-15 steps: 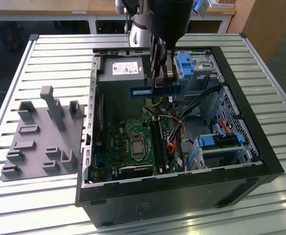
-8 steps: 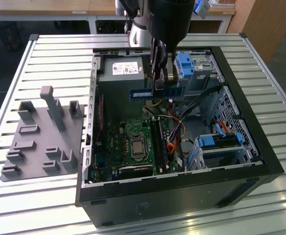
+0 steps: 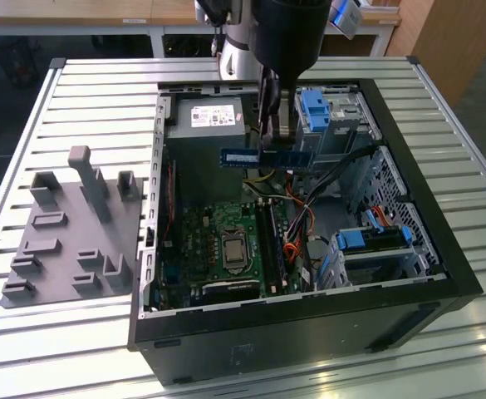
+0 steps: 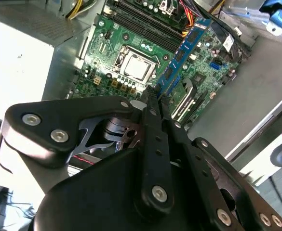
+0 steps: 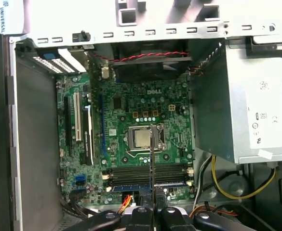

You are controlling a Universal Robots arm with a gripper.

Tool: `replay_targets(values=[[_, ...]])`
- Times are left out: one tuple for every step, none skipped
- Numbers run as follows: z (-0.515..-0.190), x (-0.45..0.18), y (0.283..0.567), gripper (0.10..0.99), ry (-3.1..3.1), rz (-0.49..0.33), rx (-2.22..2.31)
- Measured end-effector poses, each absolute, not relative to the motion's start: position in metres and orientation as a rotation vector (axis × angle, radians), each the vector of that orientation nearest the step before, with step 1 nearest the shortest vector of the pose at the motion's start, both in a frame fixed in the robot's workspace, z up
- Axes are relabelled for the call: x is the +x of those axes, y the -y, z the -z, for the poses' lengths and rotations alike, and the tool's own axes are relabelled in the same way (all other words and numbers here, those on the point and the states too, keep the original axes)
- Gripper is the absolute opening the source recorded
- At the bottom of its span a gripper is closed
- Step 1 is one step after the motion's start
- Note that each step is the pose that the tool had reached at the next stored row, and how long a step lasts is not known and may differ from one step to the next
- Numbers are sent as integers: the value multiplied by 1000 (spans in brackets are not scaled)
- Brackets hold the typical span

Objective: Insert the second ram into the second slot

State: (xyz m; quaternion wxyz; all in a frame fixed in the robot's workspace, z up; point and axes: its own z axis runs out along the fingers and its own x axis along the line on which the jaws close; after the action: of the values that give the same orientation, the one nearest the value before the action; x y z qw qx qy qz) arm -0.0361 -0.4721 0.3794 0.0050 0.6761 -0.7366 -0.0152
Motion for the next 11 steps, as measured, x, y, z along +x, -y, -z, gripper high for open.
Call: replay_targets(values=[[-379,-36,472,137,2314,48,2110],[-379,-36,472,137,2322,48,2101],[-379,-36,472,137,2330,48,2092],[-379,-36,472,137,2338,48,2084],[-379,-36,472,137,2346,48,2075],[-379,-36,472,137,2353,48,2067],[-379,-36,472,137,2361,48,2058],[-379,-36,472,137,2369,48,2049],[-379,-36,472,137,2377,48,2040],[-379,-36,472,137,2385,48,2031],[-379,-36,472,137,2393,48,2022]])
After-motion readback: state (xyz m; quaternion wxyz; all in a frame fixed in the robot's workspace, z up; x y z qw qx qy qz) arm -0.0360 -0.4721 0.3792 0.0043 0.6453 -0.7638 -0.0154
